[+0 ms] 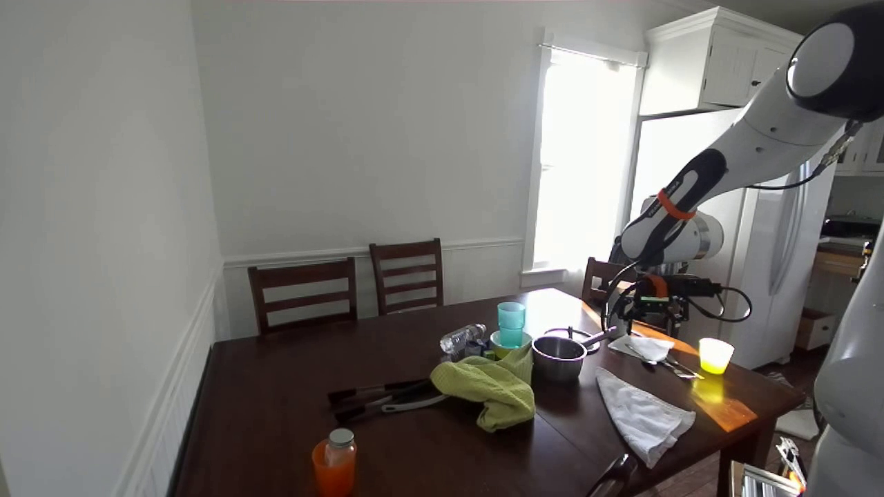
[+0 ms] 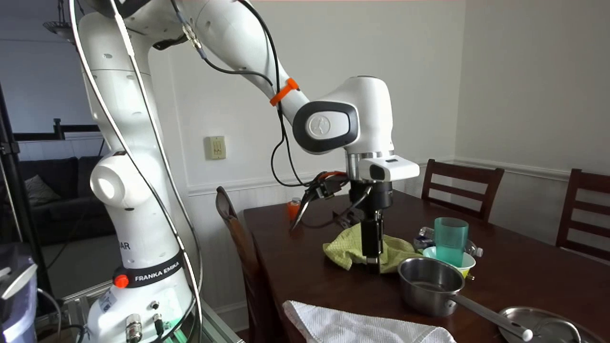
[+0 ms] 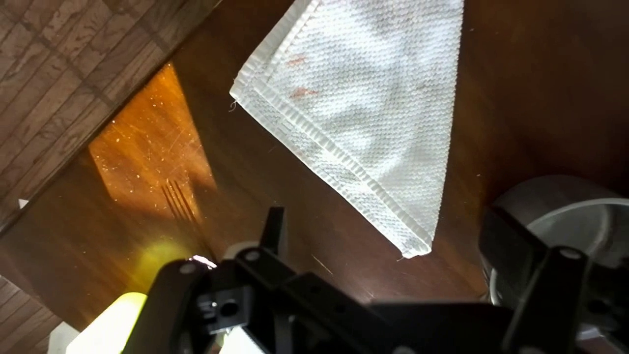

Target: Fold the towel on the table

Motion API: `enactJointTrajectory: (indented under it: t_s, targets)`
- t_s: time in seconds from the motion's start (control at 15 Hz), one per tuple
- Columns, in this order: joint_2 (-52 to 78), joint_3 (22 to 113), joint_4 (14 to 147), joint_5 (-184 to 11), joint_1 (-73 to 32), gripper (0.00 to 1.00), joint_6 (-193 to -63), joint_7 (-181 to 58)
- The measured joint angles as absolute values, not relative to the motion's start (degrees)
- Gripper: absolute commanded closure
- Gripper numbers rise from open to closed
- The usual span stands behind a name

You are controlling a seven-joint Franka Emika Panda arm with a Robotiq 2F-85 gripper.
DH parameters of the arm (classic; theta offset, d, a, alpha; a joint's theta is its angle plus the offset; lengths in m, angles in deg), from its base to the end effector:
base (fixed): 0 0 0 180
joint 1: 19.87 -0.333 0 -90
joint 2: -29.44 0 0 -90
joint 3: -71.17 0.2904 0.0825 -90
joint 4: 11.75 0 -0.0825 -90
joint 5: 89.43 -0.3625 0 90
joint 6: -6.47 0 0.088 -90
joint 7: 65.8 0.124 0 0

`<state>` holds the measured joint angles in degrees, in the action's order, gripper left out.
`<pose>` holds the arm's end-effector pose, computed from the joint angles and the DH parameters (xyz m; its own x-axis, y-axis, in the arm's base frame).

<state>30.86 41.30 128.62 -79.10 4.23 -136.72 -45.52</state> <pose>0.2778 -0.3821 0.2875 0.4049 -0.9093 0.0964 -0.9138 -0.3988 0.0765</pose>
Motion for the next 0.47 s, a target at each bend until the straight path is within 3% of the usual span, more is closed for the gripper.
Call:
enactJointTrajectory:
  t_s: [0.47]
  targets:
    - [34.14,42.84,128.57,-77.95,4.73,0.00,-134.40,-43.34]
